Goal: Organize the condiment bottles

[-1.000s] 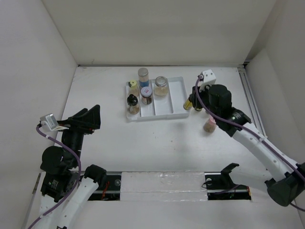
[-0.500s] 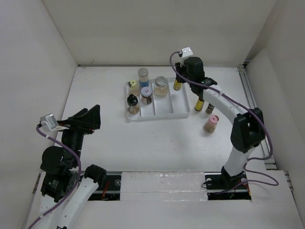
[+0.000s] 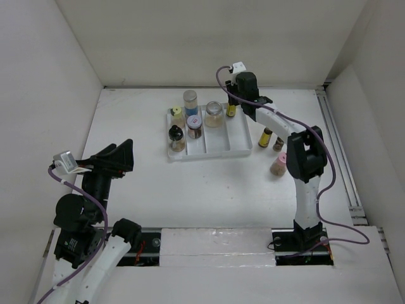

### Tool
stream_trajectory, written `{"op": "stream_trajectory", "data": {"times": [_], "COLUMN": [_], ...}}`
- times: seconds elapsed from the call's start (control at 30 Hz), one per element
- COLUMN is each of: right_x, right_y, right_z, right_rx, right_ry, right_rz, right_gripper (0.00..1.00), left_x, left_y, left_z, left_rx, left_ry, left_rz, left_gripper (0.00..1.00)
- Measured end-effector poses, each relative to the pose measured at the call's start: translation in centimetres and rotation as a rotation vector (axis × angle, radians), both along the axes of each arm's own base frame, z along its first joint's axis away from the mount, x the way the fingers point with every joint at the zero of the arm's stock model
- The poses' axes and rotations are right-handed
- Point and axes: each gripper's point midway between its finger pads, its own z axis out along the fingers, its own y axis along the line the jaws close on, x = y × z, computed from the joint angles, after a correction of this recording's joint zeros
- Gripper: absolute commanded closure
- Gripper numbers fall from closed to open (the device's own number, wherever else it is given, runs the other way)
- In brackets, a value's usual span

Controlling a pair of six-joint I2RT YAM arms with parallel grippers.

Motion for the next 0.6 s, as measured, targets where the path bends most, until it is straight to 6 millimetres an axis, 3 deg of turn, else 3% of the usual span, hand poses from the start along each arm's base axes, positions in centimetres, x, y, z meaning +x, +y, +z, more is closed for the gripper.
{"op": "stream_trajectory", "data": {"times": [0.13,0.27,0.33,0.5,0.6], "right_x": [-0.1,0.0,0.2,-0.1,-2.1], "right_y": [-0.2,-0.3,-0.3,-0.6,-1.7], "right_z": [-0.6,-0.5,-0.2,1.1,3.4], "right_rx": [-0.008,-0.009,-0.004,0.004,0.011], "right_ry": [0.017,0.011,-0.001,-0.017,-0.037], "right_rz": [-0.004,-0.012,-0.015,-0.013,-0.022], "right_gripper": [0.66,0.39,0.32,0.28,0.33], "left_x": [0.0,0.0,0.0,0.0,0.1], "left_y": [0.0,0.0,0.0,0.0,0.0], "left_z": [0.0,0.0,0.0,0.0,0.0], "left_rx": [0.000,0.001,0.001,0.002,0.003], "left_ry": [0.001,0.001,0.002,0.002,0.002], "left_rz": [0.000,0.000,0.000,0.000,0.001], "left_gripper": [0.23,0.23,0.23,0.23,0.23]}}
